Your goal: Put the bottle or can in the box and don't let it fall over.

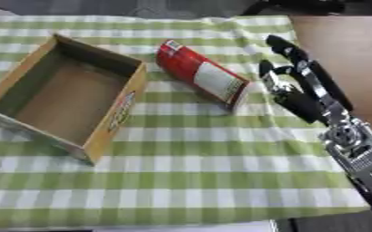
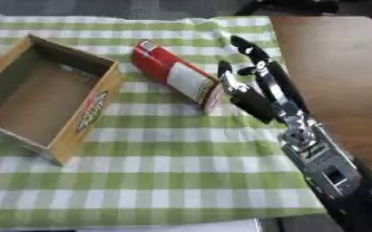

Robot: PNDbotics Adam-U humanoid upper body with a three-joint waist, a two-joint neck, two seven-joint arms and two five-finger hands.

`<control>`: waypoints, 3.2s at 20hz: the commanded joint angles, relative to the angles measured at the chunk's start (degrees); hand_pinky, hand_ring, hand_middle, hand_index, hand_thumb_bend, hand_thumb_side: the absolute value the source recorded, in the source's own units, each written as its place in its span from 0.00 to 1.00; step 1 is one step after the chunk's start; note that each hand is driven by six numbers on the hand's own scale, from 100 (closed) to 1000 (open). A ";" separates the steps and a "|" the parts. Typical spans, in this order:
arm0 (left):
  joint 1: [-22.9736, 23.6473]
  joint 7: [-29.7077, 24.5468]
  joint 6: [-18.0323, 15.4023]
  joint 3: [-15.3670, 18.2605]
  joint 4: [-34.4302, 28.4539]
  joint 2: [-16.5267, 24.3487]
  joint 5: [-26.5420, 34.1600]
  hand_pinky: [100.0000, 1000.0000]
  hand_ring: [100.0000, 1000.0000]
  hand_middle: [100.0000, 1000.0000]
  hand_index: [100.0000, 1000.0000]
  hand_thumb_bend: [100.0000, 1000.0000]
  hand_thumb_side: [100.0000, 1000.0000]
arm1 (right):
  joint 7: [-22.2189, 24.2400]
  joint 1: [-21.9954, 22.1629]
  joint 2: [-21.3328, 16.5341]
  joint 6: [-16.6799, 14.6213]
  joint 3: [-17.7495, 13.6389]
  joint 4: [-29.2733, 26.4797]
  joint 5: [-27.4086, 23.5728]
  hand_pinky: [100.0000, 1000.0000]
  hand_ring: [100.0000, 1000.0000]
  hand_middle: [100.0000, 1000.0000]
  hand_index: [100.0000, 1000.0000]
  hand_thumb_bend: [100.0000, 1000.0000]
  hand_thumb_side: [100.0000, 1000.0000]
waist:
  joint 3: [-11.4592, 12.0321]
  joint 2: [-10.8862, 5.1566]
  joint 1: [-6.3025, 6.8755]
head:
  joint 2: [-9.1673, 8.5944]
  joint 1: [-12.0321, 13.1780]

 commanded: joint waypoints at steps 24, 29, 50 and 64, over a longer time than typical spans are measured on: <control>-1.34 -0.18 0.06 -0.06 -0.98 0.44 0.79 0.45 0.45 0.60 0.67 0.06 0.68 | -1.04 -7.00 3.36 -2.67 3.38 8.21 9.11 0.81 1.00 0.95 1.00 0.00 0.80 | 0.94 2.31 -0.27 | -2.33 -0.77; -1.63 -0.10 0.10 -0.06 -1.11 0.40 0.98 0.45 0.45 0.60 0.67 0.05 0.68 | -0.92 -7.86 3.53 -2.76 3.70 9.18 9.82 0.81 1.00 0.95 1.00 0.00 0.79 | 1.06 3.24 -0.31 | -2.99 -0.90; -2.00 -0.15 0.09 -0.11 -1.22 0.25 1.36 0.46 0.45 0.60 0.67 0.05 0.69 | -1.64 -9.72 3.81 -3.05 3.97 14.74 10.10 0.81 1.00 0.95 1.00 0.00 0.82 | 1.37 4.46 -0.16 | -4.56 -0.85; -2.01 -0.18 0.03 -0.11 -1.22 0.22 1.42 0.46 0.46 0.60 0.67 0.04 0.69 | -1.23 -10.56 4.57 -1.85 3.67 18.12 13.09 0.80 1.00 0.95 1.00 0.00 0.86 | 1.49 4.54 -0.39 | -4.68 -0.90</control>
